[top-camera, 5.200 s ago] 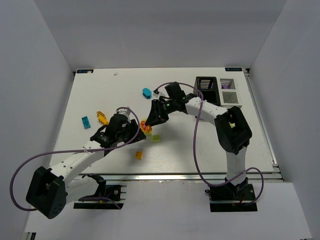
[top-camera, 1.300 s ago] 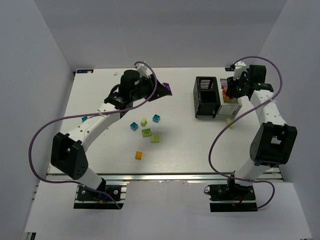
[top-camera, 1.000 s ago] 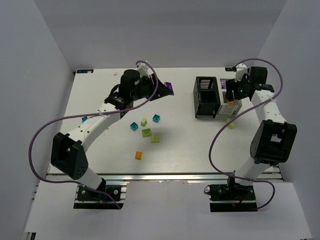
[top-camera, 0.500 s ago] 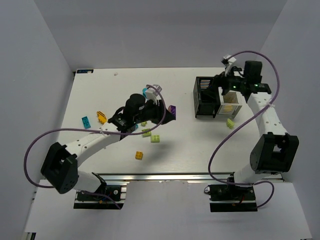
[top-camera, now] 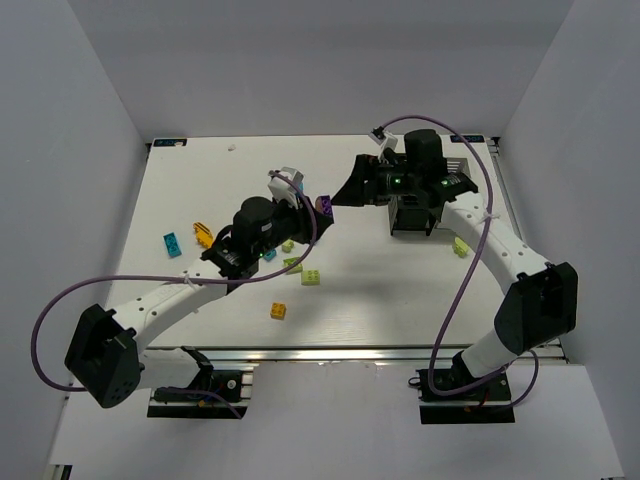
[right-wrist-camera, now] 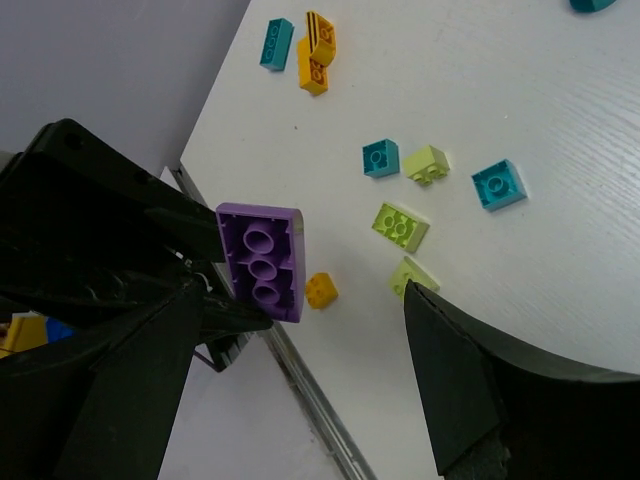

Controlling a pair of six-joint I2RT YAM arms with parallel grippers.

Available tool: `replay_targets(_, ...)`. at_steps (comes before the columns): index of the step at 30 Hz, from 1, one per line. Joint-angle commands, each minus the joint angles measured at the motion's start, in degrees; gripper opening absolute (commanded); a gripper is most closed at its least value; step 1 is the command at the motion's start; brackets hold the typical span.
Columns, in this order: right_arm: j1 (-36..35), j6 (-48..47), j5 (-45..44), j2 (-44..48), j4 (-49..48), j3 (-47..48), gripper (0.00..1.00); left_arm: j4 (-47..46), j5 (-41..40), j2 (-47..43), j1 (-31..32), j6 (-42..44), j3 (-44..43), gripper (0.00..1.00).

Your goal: Sort the legos into containers by color

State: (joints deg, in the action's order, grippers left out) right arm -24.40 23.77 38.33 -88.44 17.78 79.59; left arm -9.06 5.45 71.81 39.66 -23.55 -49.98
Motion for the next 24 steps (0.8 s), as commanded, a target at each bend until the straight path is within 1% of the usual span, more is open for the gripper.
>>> replay_targets(1, -1.4, 4.8, -2.1, -0.1, -3.1, 1.9, 0.86, -0.9, -2.2, -1.7, 0.4, 1.1, 0.7, 0.08)
replay_targets(7, -3.7, 3.7, -3.4, -1.8, -2.7, 2.2, 0.85, -1.0, -2.2, -2.2, 0.4, 0.4, 1.4, 0.08)
replay_targets(17, -6.0, 3.1, -4.7, -5.2, -3.6, 5.0, 0.79, -1.3, -1.6, -2.4, 0.4, -0.1, 1.6, 0.08)
replay_targets(20, -6.3, 3.0, -4.7, -6.2, -3.7, 6.1, 0.76, -1.5, -1.6, -2.5, 0.4, -0.5, 2.0, 0.08)
replay_targets(23, -6.5, 2.9, -4.5, -6.8, -4.0, 6.4, 0.71, -1.6, -1.7, -2.6, 0.4, -0.8, 2.2, 0.08)
replay_targets(24, -6.7, 2.8, -4.5, -6.9, -4.3, 6.3, 0.67, -1.4, -1.8, -2.6, 0.3, -1.0, 2.1, 0.08)
